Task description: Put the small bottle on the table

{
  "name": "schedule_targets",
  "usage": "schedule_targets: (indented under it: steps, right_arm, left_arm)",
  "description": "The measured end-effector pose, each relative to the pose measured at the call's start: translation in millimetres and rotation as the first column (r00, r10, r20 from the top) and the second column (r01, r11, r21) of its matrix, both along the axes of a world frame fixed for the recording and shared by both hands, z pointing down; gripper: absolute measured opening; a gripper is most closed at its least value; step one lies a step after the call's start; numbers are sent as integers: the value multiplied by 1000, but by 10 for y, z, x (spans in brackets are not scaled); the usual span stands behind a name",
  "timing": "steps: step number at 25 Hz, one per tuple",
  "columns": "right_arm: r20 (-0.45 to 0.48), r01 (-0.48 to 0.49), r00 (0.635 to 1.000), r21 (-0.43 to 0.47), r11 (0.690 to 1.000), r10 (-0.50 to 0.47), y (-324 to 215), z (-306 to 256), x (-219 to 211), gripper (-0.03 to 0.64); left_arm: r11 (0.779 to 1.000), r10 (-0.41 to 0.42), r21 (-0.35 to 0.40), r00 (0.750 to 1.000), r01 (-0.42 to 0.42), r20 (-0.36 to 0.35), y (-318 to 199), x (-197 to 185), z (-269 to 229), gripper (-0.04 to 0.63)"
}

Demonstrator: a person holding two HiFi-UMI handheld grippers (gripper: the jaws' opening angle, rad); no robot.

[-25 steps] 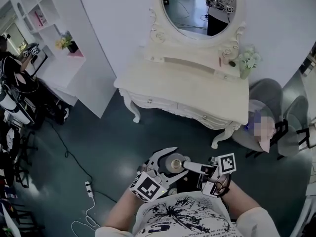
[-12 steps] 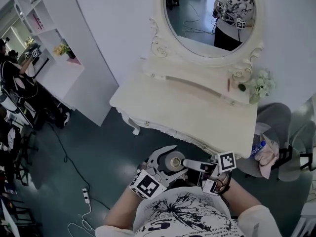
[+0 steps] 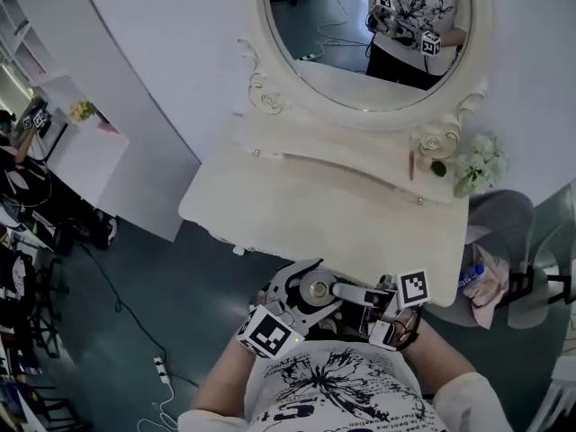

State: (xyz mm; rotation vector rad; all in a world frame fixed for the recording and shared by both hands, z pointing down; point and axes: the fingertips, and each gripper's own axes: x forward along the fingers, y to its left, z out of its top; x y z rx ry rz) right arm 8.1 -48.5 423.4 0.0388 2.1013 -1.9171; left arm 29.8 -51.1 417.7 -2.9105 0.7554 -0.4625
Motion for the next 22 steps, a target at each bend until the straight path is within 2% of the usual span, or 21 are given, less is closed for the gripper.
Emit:
schedule_targets:
  steps: [5, 11, 22]
  right_arm:
    - [-1, -96, 995, -30, 995, 96, -529, 101, 50, 360]
    - [13, -220, 975, -77, 972, 222, -1110, 280, 46, 360]
    - [-33, -369, 929, -141, 919, 368, -1895, 704, -253, 360]
  left_arm:
    - [997, 76, -23, 997, -76, -1, -512, 46, 102, 350]
    - [981, 186, -62, 982, -185, 20, -1072, 43, 287, 350]
    - [930, 344, -137, 939, -342, -7, -1831, -262, 701, 350]
